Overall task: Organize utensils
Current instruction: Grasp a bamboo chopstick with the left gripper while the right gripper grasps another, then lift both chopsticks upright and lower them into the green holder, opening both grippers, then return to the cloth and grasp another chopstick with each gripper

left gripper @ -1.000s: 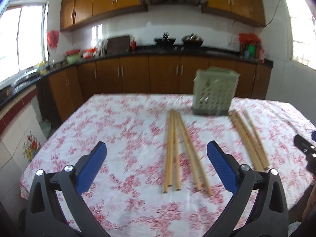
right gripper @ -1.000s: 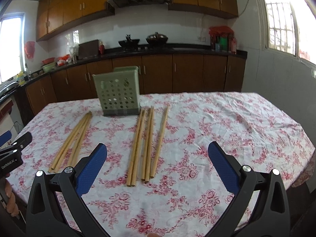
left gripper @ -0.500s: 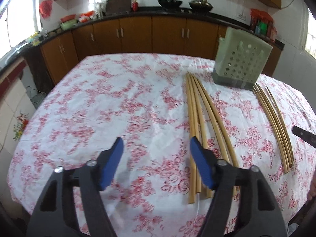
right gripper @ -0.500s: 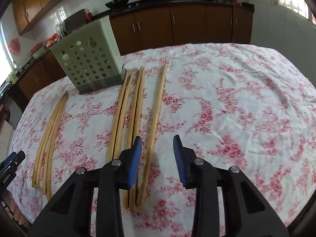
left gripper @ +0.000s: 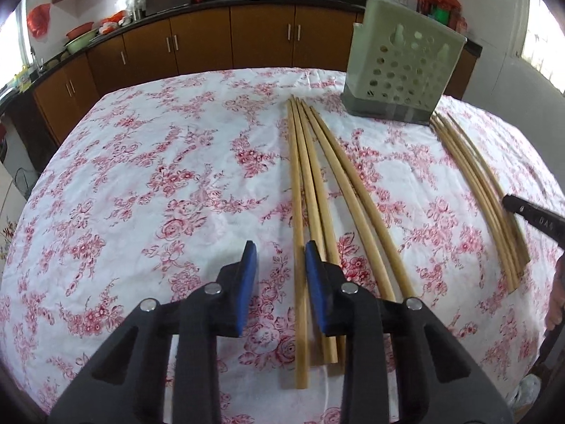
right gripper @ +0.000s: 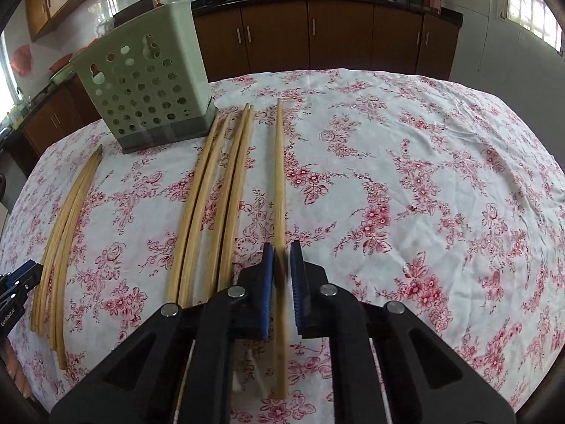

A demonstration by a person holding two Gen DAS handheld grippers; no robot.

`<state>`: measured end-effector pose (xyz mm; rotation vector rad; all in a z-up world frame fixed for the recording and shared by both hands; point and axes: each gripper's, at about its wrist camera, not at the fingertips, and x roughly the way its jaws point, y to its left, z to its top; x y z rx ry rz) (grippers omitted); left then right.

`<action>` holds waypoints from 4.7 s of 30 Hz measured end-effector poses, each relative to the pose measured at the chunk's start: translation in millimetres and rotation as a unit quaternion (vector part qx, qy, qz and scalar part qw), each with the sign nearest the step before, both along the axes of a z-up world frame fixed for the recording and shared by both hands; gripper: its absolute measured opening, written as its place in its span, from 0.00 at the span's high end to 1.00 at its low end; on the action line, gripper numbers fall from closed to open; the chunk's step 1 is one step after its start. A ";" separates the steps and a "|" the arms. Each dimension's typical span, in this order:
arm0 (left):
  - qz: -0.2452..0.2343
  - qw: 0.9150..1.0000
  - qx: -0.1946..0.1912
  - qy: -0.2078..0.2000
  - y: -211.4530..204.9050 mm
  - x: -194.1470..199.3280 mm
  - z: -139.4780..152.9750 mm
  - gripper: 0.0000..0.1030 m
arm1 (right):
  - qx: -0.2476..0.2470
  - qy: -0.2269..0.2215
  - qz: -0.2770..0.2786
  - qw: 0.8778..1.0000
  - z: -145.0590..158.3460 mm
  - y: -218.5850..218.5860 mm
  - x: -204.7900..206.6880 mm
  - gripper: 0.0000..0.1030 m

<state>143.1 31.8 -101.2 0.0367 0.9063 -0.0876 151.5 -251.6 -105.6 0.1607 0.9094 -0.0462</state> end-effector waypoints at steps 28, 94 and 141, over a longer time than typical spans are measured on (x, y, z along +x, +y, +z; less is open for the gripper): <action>0.038 0.999 0.004 -0.002 39.1 33.1 2.5 0.91 | -0.020 -0.013 -0.021 0.999 -1.3 -27.1 3.1 0.92; -0.054 0.965 -0.125 -0.224 -78.5 106.7 184.4 0.92 | 0.036 -0.281 0.068 0.957 196.3 25.0 53.6 0.90; -0.012 0.997 -0.076 0.002 -3.9 20.4 3.8 0.86 | 0.002 -0.001 0.035 0.999 4.9 2.2 18.3 0.93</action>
